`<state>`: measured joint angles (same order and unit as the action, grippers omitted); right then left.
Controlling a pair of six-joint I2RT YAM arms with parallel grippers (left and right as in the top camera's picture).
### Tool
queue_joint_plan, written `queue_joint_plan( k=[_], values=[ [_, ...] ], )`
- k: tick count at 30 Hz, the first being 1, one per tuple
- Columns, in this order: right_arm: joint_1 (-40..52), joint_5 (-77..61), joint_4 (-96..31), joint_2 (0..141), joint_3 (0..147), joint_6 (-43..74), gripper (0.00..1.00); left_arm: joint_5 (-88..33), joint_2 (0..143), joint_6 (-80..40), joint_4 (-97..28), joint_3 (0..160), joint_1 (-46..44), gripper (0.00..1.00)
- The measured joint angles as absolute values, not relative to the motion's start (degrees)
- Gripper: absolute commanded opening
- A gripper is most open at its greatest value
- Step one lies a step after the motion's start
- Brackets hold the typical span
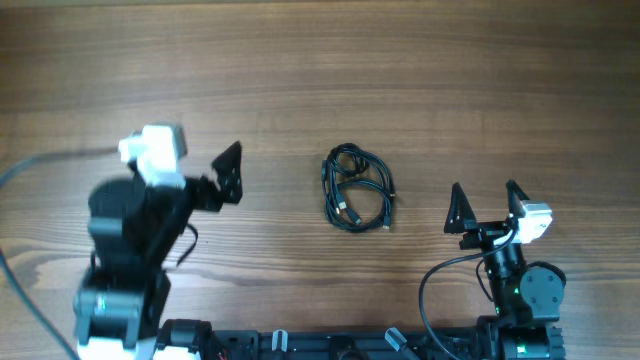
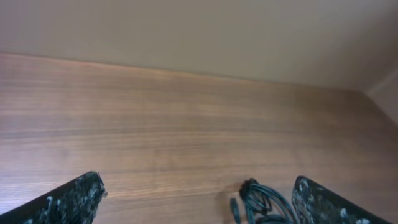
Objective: Untangle cables
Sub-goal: 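Move the left gripper over the black cable bundle and lower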
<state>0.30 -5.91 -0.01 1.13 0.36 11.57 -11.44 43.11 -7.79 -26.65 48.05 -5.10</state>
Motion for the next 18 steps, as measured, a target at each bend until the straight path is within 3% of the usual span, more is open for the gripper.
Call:
queue_joint_plan(
  k=[9,18],
  values=[
    [0.32,-5.91,-0.01,1.1,0.36,11.57,1.0,-18.13,65.12,-7.79,-44.07,66.39,-6.37,1.0],
    [0.32,-5.91,-0.03,1.1,0.36,11.57,1.0,-17.87,78.81,-7.55,-44.1,66.94,-21.78,1.0]
  ],
)
